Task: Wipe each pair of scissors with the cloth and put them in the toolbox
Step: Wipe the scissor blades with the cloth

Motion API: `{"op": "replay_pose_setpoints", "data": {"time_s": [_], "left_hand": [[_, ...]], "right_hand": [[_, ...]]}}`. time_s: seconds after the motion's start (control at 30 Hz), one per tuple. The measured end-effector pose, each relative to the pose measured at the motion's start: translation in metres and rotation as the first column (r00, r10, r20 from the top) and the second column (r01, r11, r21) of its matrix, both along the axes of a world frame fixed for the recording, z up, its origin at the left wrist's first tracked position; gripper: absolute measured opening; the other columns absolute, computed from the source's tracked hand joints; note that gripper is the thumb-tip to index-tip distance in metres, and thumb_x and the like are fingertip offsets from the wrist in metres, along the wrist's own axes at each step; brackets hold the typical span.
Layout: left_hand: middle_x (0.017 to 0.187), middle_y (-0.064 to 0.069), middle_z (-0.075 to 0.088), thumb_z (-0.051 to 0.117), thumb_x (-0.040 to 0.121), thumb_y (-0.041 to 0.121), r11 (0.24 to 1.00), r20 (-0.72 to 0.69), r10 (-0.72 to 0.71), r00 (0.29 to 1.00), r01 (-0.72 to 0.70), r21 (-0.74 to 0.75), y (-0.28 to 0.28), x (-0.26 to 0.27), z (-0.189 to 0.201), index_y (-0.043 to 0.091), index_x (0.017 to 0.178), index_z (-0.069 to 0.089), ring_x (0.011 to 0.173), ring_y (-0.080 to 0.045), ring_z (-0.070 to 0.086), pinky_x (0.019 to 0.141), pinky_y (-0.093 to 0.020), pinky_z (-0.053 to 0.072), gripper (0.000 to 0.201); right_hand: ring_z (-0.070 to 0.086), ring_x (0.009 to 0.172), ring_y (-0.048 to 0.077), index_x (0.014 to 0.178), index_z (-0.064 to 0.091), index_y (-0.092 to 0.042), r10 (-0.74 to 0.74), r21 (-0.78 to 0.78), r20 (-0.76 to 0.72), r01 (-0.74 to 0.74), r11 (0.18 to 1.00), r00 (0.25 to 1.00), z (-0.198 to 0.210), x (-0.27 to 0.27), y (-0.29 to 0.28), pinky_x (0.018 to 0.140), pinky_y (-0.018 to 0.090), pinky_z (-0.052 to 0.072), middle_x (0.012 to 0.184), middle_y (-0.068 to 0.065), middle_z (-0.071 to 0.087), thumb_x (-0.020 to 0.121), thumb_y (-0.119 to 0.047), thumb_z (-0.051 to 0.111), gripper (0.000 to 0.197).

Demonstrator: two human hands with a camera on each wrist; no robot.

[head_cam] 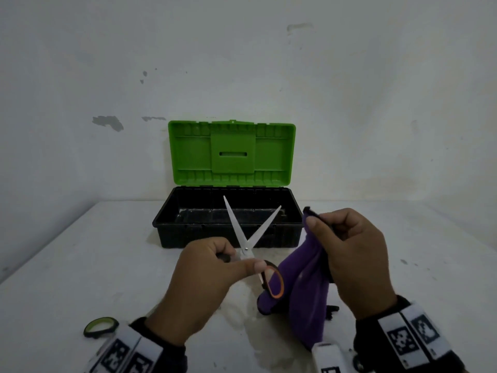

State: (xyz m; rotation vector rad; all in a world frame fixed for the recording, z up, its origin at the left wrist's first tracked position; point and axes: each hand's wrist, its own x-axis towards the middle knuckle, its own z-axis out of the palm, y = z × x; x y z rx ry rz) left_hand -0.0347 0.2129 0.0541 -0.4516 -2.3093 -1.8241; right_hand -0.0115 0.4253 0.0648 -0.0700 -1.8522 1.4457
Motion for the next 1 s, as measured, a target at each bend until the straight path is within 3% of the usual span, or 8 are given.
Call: {"op": "replay_pose_setpoints", "data": {"time_s": [0.17,0.33,0.43,0.63,0.8,1.0], "left_hand": [[0.044,0.003,0.034,0.089,0.05,0.026,0.958,0.275,-0.227,0.934,0.163,0.237,0.0,0.0,0.009,0.01,0.065,0.049,0.038,-0.009,0.023,0.035,-0.019,0.023,0.045],[0.045,0.002,0.038,0.088,0.053,0.021,0.942,0.303,-0.286,0.909,0.209,0.261,0.002,0.003,0.01,0.013,0.062,0.051,0.038,-0.01,0.023,0.037,-0.019,0.02,0.039],[0.045,0.001,0.038,0.089,0.05,0.024,0.944,0.292,-0.289,0.912,0.22,0.248,0.003,0.006,0.013,0.017,0.057,0.053,0.038,-0.012,0.024,0.038,-0.019,0.02,0.037],[0.043,0.004,0.038,0.086,0.057,0.028,0.948,0.266,-0.304,0.915,0.262,0.181,0.005,0.012,0.015,0.018,0.053,0.057,0.035,-0.007,0.027,0.036,-0.018,0.025,0.031],[0.045,0.0,0.039,0.086,0.059,0.027,0.941,0.308,-0.324,0.895,0.272,0.203,0.002,0.01,0.015,0.013,0.061,0.06,0.036,-0.009,0.025,0.038,-0.019,0.022,0.03],[0.045,0.002,0.031,0.088,0.054,0.026,0.948,0.302,-0.304,0.903,0.257,0.186,0.003,0.011,0.016,0.011,0.058,0.052,0.036,-0.01,0.021,0.036,-0.018,0.021,0.039]], "right_hand": [[0.07,0.07,0.016,0.081,0.072,-0.015,0.252,0.041,0.028,-0.253,0.967,0.967,0.001,0.014,-0.021,0.066,0.028,0.054,0.075,0.002,0.075,0.076,-0.01,0.082,0.012],[0.073,0.07,0.018,0.075,0.073,-0.018,0.357,0.057,0.085,-0.362,0.931,0.93,0.002,0.018,-0.035,0.065,0.032,0.059,0.074,0.001,0.076,0.073,-0.007,0.085,0.017],[0.069,0.064,0.012,0.072,0.072,-0.018,0.329,0.113,0.092,-0.338,0.934,0.94,0.001,0.019,-0.04,0.058,0.022,0.054,0.069,-0.003,0.073,0.072,-0.009,0.086,0.017],[0.067,0.061,0.016,0.068,0.07,-0.022,0.124,0.134,0.036,-0.128,0.983,0.992,0.005,0.012,-0.033,0.058,0.034,0.056,0.066,-0.003,0.071,0.073,-0.019,0.086,0.017],[0.068,0.063,0.013,0.067,0.07,-0.027,0.216,0.193,0.059,-0.223,0.955,0.975,0.008,0.018,-0.036,0.06,0.028,0.056,0.067,-0.007,0.071,0.073,-0.017,0.086,0.019],[0.067,0.06,0.021,0.069,0.071,-0.021,0.107,0.064,0.001,-0.107,0.992,0.994,0.006,0.006,-0.024,0.059,0.037,0.056,0.065,-0.001,0.072,0.074,-0.019,0.086,0.016]]}}
